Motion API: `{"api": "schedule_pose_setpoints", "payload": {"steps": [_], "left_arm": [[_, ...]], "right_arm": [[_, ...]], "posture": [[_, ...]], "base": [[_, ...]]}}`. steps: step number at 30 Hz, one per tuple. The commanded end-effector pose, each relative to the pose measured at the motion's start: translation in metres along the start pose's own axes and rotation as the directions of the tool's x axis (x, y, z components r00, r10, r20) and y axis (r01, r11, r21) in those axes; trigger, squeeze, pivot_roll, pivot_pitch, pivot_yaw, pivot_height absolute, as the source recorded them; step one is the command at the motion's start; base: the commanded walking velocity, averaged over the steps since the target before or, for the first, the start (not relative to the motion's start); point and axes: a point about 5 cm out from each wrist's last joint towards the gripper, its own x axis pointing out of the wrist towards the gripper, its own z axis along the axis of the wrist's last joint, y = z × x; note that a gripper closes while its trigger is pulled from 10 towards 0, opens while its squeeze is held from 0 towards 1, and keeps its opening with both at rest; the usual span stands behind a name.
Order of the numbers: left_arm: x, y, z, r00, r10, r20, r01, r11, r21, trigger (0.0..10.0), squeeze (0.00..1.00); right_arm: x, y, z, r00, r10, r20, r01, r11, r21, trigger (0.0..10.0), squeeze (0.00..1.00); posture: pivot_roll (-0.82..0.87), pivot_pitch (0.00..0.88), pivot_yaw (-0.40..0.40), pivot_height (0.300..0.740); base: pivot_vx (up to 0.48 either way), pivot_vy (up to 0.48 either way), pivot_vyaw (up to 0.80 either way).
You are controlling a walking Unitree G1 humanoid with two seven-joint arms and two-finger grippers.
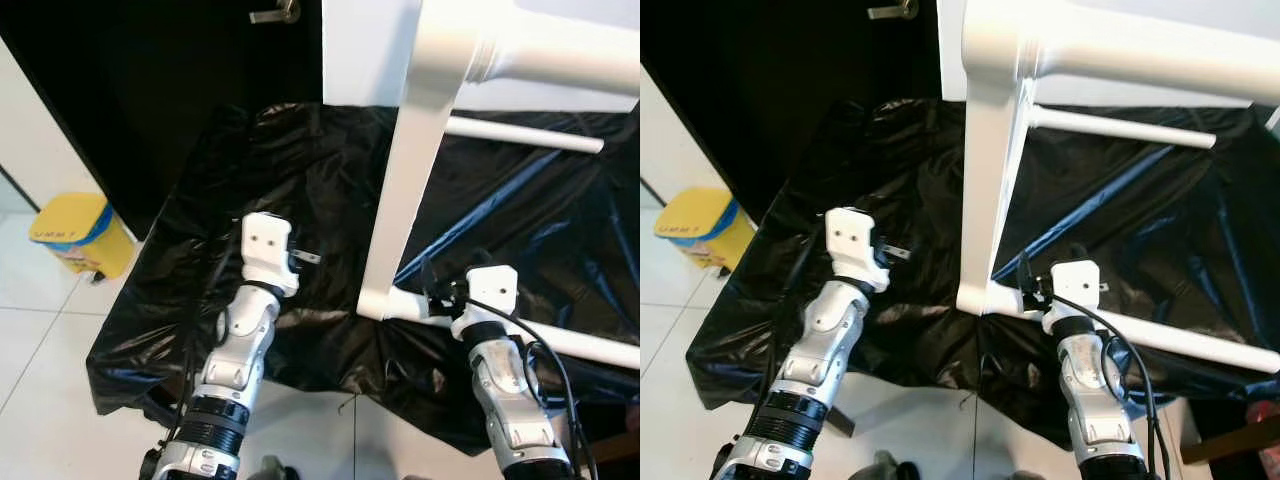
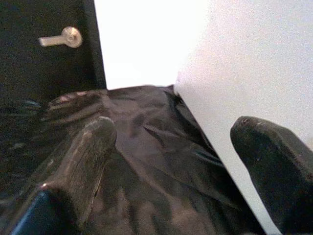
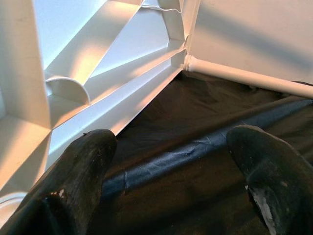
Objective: Building children table
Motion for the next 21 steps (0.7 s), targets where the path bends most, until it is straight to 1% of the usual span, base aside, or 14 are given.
{"api": "schedule_pose_setpoints", "payload": {"steps": [1,2,3,6,8,9,11,13,14,15,17,18,20,21], "left_arm": [[-0.018,-0.024,0.002,0.951,-0.308,-0.042,0.308,0.951,0.011,10.0,0.0],[-0.024,-0.03,0.003,0.932,-0.358,-0.053,0.359,0.933,0.003,10.0,0.0],[-0.024,-0.03,0.003,0.932,-0.358,-0.053,0.359,0.933,0.003,10.0,0.0],[-0.037,-0.038,0.004,0.889,-0.451,-0.085,0.451,0.892,-0.011,10.0,0.0],[-0.042,-0.039,0.005,0.867,-0.486,-0.107,0.489,0.872,-0.005,10.0,0.0],[-0.042,-0.039,0.005,0.867,-0.486,-0.107,0.489,0.872,-0.005,10.0,0.0],[-0.05,-0.041,0.007,0.838,-0.529,-0.136,0.535,0.845,0.008,10.0,0.0],[-0.052,-0.038,0.008,0.832,-0.532,-0.155,0.54,0.841,0.013,10.0,0.0],[-0.052,-0.038,0.008,0.832,-0.532,-0.155,0.54,0.841,0.013,10.0,0.0],[-0.05,-0.036,0.009,0.839,-0.521,-0.155,0.53,0.848,0.015,10.0,0.0],[-0.044,-0.034,0.011,0.845,-0.512,-0.153,0.521,0.853,0.021,10.0,0.0],[-0.043,-0.034,0.012,0.845,-0.512,-0.153,0.521,0.853,0.023,10.0,0.0],[-0.043,-0.034,0.013,0.845,-0.513,-0.153,0.522,0.853,0.024,10.0,0.0],[-0.043,-0.033,0.015,0.842,-0.517,-0.152,0.525,0.851,0.015,10.0,0.0]], "right_arm": [[-0.014,0.004,0.002,0.996,0.086,-0.03,-0.086,0.996,0.021,10.0,0.0],[-0.018,0.006,0.002,0.993,0.116,-0.039,-0.115,0.993,0.031,10.0,0.0],[-0.018,0.006,0.002,0.993,0.116,-0.039,-0.115,0.993,0.031,10.0,0.0],[-0.027,0.011,0.004,0.979,0.198,-0.056,-0.195,0.98,0.043,10.0,0.0],[-0.031,0.014,0.006,0.967,0.246,-0.065,-0.242,0.969,0.059,10.0,0.0],[-0.031,0.014,0.006,0.967,0.246,-0.065,-0.242,0.969,0.059,10.0,0.0],[-0.036,0.019,0.009,0.94,0.334,-0.071,-0.33,0.941,0.07,10.0,0.0],[-0.038,0.023,0.01,0.915,0.395,-0.077,-0.388,0.917,0.089,10.0,0.0],[-0.038,0.023,0.01,0.915,0.395,-0.077,-0.388,0.917,0.089,10.0,0.0],[-0.037,0.027,0.01,0.902,0.426,-0.075,-0.418,0.903,0.098,10.0,0.0],[-0.031,0.04,0.012,0.86,0.506,-0.068,-0.497,0.86,0.115,10.0,0.0],[-0.028,0.044,0.012,0.851,0.522,-0.061,-0.513,0.851,0.115,10.0,0.0],[-0.027,0.047,0.013,0.846,0.529,-0.056,-0.521,0.846,0.115,10.0,0.0],[-0.021,0.053,0.014,0.833,0.551,-0.044,-0.544,0.831,0.114,10.0,0.0]], "posture": [[-0.12,0.117,0.059,0.74],[-0.12,0.12,0.062,0.74],[-0.12,0.12,0.062,0.74],[-0.12,0.13,0.071,0.74],[-0.12,0.132,0.076,0.74],[-0.12,0.132,0.076,0.74],[-0.11,0.129,0.078,0.74],[-0.11,0.127,0.079,0.74],[-0.11,0.127,0.079,0.74],[-0.1,0.119,0.075,0.74],[-0.1,0.111,0.07,0.74],[-0.1,0.106,0.067,0.74],[-0.1,0.104,0.066,0.74],[-0.1,0.101,0.062,0.74]], "base": [[0.0,0.0,0.0],[0.0,0.0,0.0],[0.0,0.0,0.0],[0.0,0.0,0.0],[0.0,0.0,0.0],[0.0,0.0,0.0],[0.0,0.0,0.0],[0.0,0.0,0.0],[0.0,0.0,0.0],[0.0,0.0,0.0],[0.0,0.0,0.0],[0.0,0.0,0.0],[0.0,0.0,0.0],[0.0,0.0,0.0]]}}
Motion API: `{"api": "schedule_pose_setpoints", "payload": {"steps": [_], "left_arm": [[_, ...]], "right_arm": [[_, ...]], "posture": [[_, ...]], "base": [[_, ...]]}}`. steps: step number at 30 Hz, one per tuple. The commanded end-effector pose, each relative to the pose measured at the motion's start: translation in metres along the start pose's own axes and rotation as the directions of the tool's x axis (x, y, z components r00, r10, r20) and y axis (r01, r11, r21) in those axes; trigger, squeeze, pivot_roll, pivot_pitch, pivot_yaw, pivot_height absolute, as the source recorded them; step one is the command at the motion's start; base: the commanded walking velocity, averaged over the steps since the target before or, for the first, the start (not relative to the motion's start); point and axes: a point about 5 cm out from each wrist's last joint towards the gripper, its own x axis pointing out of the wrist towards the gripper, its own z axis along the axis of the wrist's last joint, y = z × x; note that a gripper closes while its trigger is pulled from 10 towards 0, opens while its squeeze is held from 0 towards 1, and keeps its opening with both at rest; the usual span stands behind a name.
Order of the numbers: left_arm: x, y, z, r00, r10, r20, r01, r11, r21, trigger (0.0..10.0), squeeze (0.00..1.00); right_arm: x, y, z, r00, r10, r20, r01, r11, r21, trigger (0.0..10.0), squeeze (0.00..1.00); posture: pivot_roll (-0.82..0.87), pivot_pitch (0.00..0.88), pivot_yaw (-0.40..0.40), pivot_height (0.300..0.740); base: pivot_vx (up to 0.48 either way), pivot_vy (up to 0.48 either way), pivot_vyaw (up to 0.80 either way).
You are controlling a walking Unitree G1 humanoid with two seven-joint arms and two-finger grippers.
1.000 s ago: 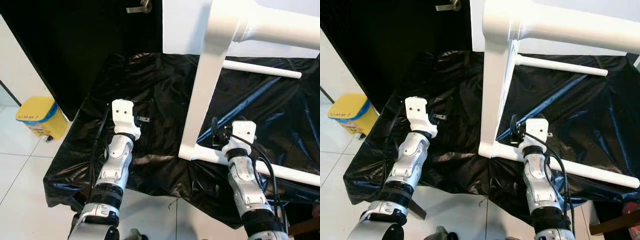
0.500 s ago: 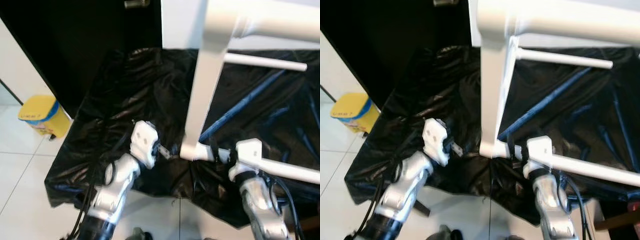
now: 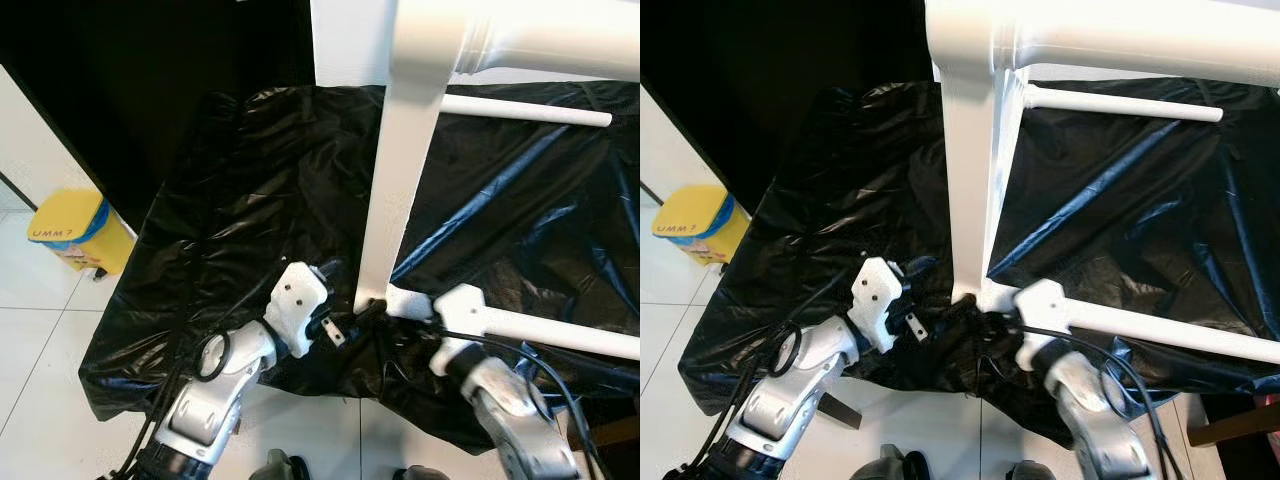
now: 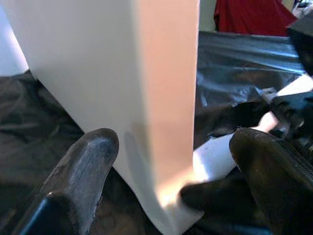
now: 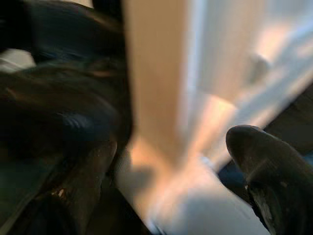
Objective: Building children table
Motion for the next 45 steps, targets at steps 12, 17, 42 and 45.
{"api": "schedule_pose_setpoints", "payload": {"steps": [12,17,42,45], "left_arm": [[-0.017,-0.022,0.017,0.969,-0.232,-0.082,0.225,0.971,-0.085,10.0,0.0],[-0.027,-0.02,0.021,0.96,-0.242,-0.144,0.231,0.969,-0.085,10.0,0.0],[-0.047,0.058,0.027,0.95,0.209,-0.23,-0.199,0.978,0.068,10.0,0.0],[-0.047,0.061,0.027,0.948,0.22,-0.231,-0.208,0.975,0.074,10.0,0.0]], "right_arm": [[0.051,0.019,-0.001,0.986,0.166,0.011,-0.166,0.986,0.008,10.0,0.0],[0.056,0.019,-0.006,0.983,0.186,-0.01,-0.186,0.983,0.006,10.0,0.0],[0.02,-0.009,-0.006,0.989,0.145,-0.04,-0.145,0.989,-0.006,10.0,0.0],[0.01,-0.015,-0.003,0.994,0.109,-0.024,-0.108,0.994,0.032,10.0,0.0]], "posture": [[-0.04,0.086,0.022,0.74],[-0.03,0.083,0.013,0.74],[-0.05,0.096,0.051,0.74],[-0.06,0.099,0.057,0.74]], "base": [[0.0,0.0,0.0],[0.0,0.0,0.0],[0.0,0.0,0.0],[0.0,0.0,0.0]]}}
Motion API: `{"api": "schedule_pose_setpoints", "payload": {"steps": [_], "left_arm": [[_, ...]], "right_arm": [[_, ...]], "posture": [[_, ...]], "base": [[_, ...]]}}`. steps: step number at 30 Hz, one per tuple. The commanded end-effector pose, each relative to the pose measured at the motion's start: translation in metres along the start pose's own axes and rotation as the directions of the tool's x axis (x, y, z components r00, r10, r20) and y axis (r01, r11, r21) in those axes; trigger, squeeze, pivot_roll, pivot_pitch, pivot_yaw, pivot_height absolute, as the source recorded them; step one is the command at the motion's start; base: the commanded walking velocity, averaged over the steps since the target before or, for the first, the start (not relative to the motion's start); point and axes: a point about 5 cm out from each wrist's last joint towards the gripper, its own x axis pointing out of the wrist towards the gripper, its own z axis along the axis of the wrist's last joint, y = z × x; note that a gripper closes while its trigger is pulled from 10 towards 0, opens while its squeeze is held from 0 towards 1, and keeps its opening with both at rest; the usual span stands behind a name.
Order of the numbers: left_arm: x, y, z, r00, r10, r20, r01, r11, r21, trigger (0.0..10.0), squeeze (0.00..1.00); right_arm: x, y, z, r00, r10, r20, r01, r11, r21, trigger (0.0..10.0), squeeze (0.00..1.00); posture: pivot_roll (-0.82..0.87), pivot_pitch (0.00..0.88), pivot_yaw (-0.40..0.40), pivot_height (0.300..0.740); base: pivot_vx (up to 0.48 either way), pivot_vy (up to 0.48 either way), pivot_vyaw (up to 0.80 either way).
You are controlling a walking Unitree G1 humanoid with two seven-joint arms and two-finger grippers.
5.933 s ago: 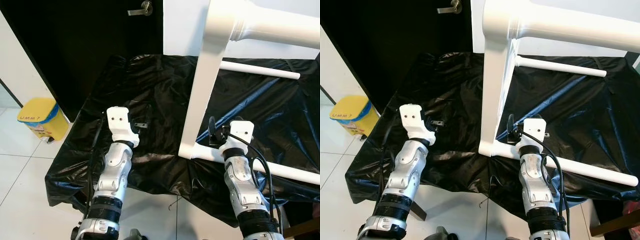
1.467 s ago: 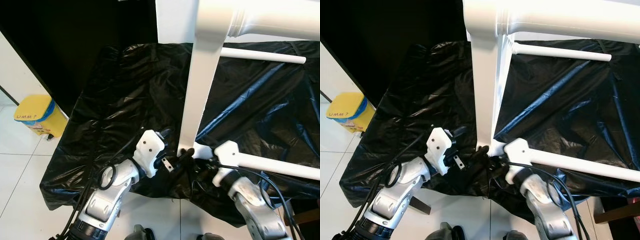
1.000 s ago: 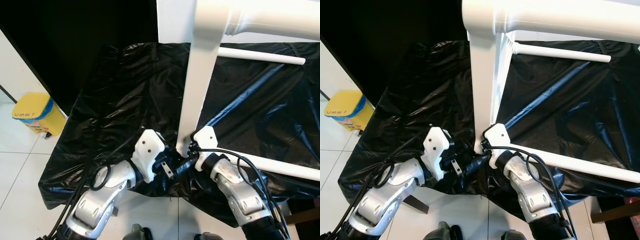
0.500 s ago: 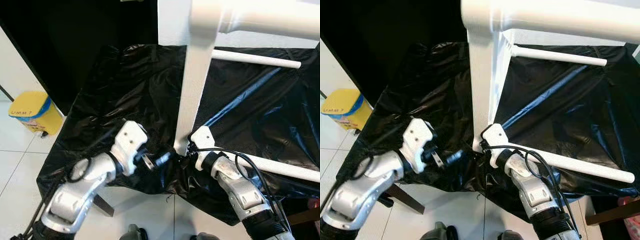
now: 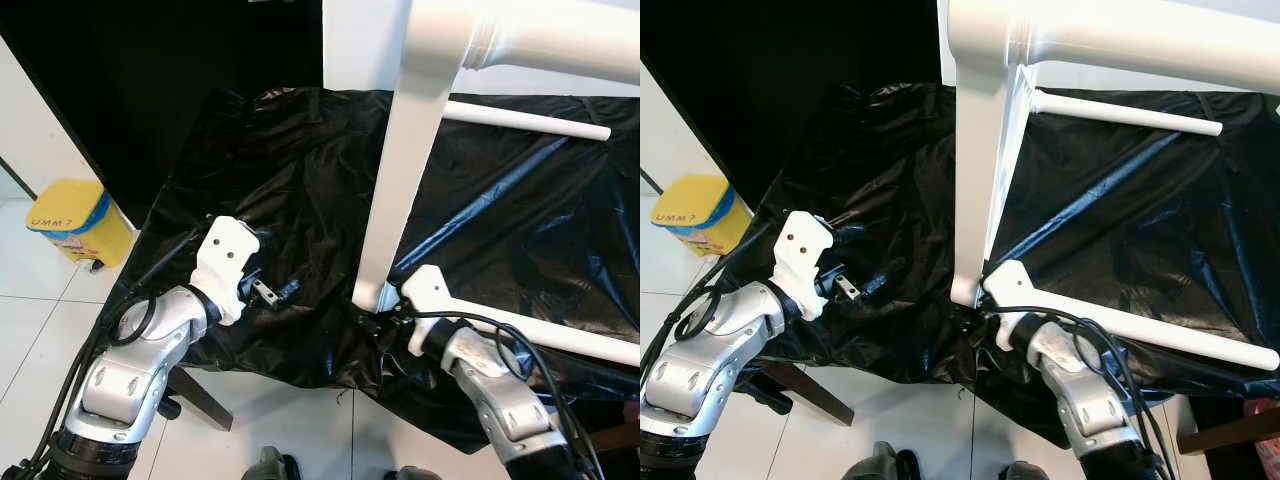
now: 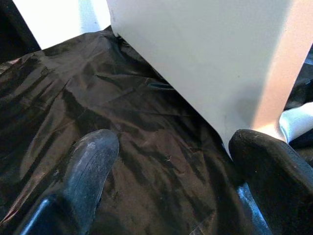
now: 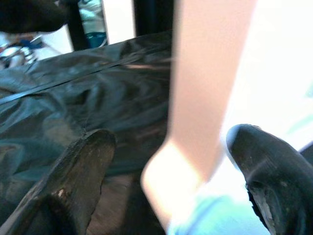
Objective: Building children table
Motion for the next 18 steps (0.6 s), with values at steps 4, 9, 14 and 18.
{"api": "schedule_pose_setpoints", "payload": {"steps": [4,9,14,18], "left_arm": [[0.0,0.006,0.001,0.999,0.046,0.001,-0.046,0.999,0.015,10.0,0.0],[0.0,0.007,0.001,0.999,0.049,0.004,-0.049,0.999,0.015,10.0,0.0],[0.001,0.009,0.002,0.999,0.052,0.008,-0.052,0.999,0.013,10.0,0.0],[0.001,0.011,0.003,0.998,0.066,0.014,-0.066,0.998,0.012,10.0,0.0]], "right_arm": [[-0.012,-0.007,0.005,0.998,-0.063,0.019,0.062,0.996,0.056,10.0,0.0],[-0.018,-0.011,0.004,0.994,-0.111,0.016,0.11,0.991,0.071,10.0,0.0],[-0.03,-0.014,-0.003,0.985,-0.172,-0.022,0.173,0.983,0.064,10.0,0.0],[-0.03,-0.01,-0.015,0.983,-0.159,-0.096,0.166,0.984,0.064,10.0,0.0]], "posture": [[-0.06,0.099,0.061,0.74],[-0.07,0.099,0.063,0.74],[-0.07,0.097,0.063,0.74],[-0.07,0.097,0.058,0.74]], "base": [[0.0,0.0,0.0],[0.0,0.0,0.0],[0.0,0.0,0.0],[0.0,0.0,0.0]]}}
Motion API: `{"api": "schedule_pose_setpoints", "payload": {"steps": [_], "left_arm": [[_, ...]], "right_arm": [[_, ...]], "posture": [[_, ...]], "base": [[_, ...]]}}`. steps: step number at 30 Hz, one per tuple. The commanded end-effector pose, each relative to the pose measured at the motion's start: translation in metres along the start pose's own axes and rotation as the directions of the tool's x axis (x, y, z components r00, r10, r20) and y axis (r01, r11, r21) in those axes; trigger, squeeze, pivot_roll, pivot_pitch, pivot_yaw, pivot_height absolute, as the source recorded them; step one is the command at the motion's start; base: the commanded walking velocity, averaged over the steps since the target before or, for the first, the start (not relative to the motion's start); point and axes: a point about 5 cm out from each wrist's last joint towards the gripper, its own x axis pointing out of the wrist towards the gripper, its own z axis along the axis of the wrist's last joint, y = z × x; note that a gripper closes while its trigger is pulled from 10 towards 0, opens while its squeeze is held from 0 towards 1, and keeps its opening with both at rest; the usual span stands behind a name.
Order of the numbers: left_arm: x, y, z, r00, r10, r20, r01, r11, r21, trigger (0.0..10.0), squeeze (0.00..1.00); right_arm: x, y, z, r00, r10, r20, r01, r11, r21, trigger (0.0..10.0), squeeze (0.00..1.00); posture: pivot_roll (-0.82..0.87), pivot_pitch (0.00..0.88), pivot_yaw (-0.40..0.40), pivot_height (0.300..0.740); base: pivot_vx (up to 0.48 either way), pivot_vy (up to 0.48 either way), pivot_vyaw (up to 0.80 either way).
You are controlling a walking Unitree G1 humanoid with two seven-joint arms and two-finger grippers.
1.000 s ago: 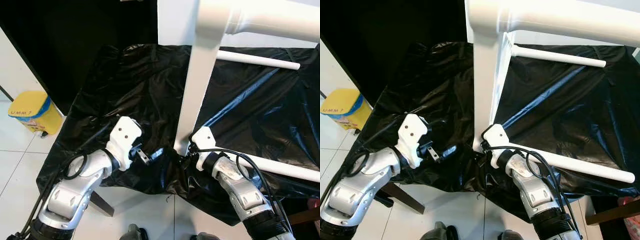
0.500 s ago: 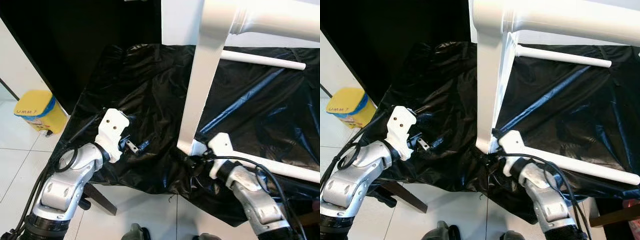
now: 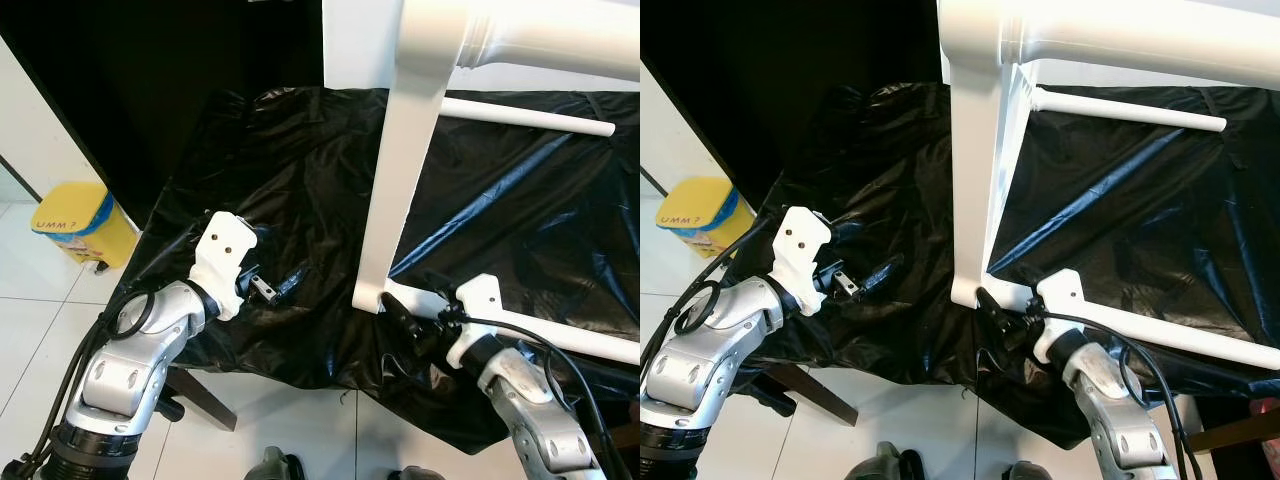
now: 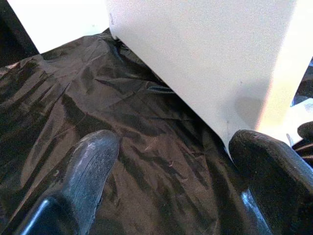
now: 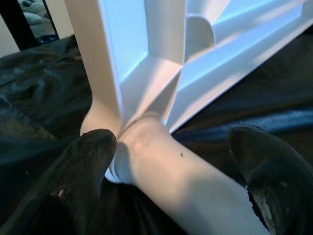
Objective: Building children table
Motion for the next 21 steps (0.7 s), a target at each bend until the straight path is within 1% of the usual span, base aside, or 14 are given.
{"api": "schedule_pose_setpoints", "payload": {"steps": [1,2,4,5,7,8,10,11,13,14,16,18,20,21], "left_arm": [[-0.001,0.006,-0.001,0.999,0.052,-0.002,-0.052,0.999,0.007,10.0,0.0],[-0.001,0.006,-0.001,0.999,0.052,-0.002,-0.052,0.999,0.007,10.0,0.0],[-0.001,0.008,0.0,0.998,0.061,0.002,-0.061,0.998,0.008,10.0,0.0],[-0.001,0.008,0.0,0.998,0.061,0.002,-0.061,0.998,0.008,10.0,0.0],[-0.001,0.008,0.001,0.998,0.065,0.004,-0.065,0.998,0.01,10.0,0.0],[-0.001,0.008,0.001,0.998,0.065,0.004,-0.065,0.998,0.01,10.0,0.0],[-0.003,0.008,0.001,0.997,0.071,0.006,-0.071,0.997,0.01,10.0,0.0],[-0.003,0.008,0.001,0.997,0.071,0.006,-0.071,0.997,0.01,10.0,0.0],[-0.004,0.009,0.002,0.997,0.082,0.006,-0.082,0.997,0.011,10.0,0.0],[-0.004,0.009,0.002,0.997,0.082,0.006,-0.082,0.997,0.011,10.0,0.0],[-0.006,0.01,0.003,0.996,0.088,0.007,-0.088,0.996,0.013,10.0,0.0],[-0.007,0.01,0.003,0.996,0.09,0.007,-0.09,0.996,0.013,10.0,0.0],[-0.007,0.011,0.004,0.996,0.094,0.013,-0.094,0.996,0.011,10.0,0.0],[-0.007,0.011,0.004,0.996,0.094,0.013,-0.094,0.996,0.011,10.0,0.0]], "right_arm": [[0.003,0.004,-0.007,0.999,0.013,-0.04,-0.012,1.0,0.009,10.0,0.0],[0.003,0.004,-0.007,0.999,0.013,-0.04,-0.012,1.0,0.009,10.0,0.0],[0.01,0.01,-0.008,0.998,0.031,-0.047,-0.031,0.999,0.013,10.0,0.0],[0.01,0.01,-0.008,0.998,0.031,-0.047,-0.031,0.999,0.013,10.0,0.0],[0.023,0.018,-0.007,0.998,0.05,-0.036,-0.049,0.998,0.027,10.0,0.0],[0.023,0.018,-0.007,0.998,0.05,-0.036,-0.049,0.998,0.027,10.0,0.0],[0.034,0.026,-0.006,0.998,0.062,-0.029,-0.06,0.997,0.043,10.0,0.0],[0.034,0.026,-0.006,0.998,0.062,-0.029,-0.06,0.997,0.043,10.0,0.0],[0.041,0.033,-0.006,0.997,0.076,-0.021,-0.074,0.995,0.065,10.0,0.0],[0.041,0.033,-0.006,0.997,0.076,-0.021,-0.074,0.995,0.065,10.0,0.0],[0.049,0.04,-0.008,0.996,0.092,-0.02,-0.089,0.992,0.087,10.0,0.0],[0.051,0.042,-0.009,0.995,0.096,-0.02,-0.094,0.991,0.092,10.0,0.0],[0.061,0.046,-0.01,0.995,0.1,-0.014,-0.098,0.99,0.104,10.0,0.0],[0.061,0.046,-0.01,0.995,0.1,-0.014,-0.098,0.99,0.104,10.0,0.0]], "posture": [[-0.07,0.097,0.058,0.74],[-0.07,0.097,0.058,0.74],[-0.06,0.097,0.056,0.74],[-0.06,0.097,0.056,0.74],[-0.05,0.095,0.051,0.74],[-0.05,0.095,0.051,0.74],[-0.04,0.095,0.05,0.74],[-0.04,0.095,0.05,0.74],[-0.03,0.095,0.047,0.74],[-0.03,0.095,0.047,0.74],[-0.02,0.094,0.048,0.74],[-0.02,0.094,0.048,0.74],[-0.02,0.096,0.048,0.74],[-0.02,0.096,0.048,0.74]], "base": [[0.0,0.0,0.0],[0.0,0.0,0.0],[0.0,0.0,0.0],[0.0,0.0,0.0],[0.0,0.0,0.0],[0.0,0.0,0.0],[0.0,0.0,0.0],[0.0,0.0,0.0],[0.0,0.0,0.0],[0.0,0.0,0.0],[0.0,0.0,0.0],[0.0,0.0,0.0],[0.0,0.0,0.0],[0.0,0.0,0.0]]}}
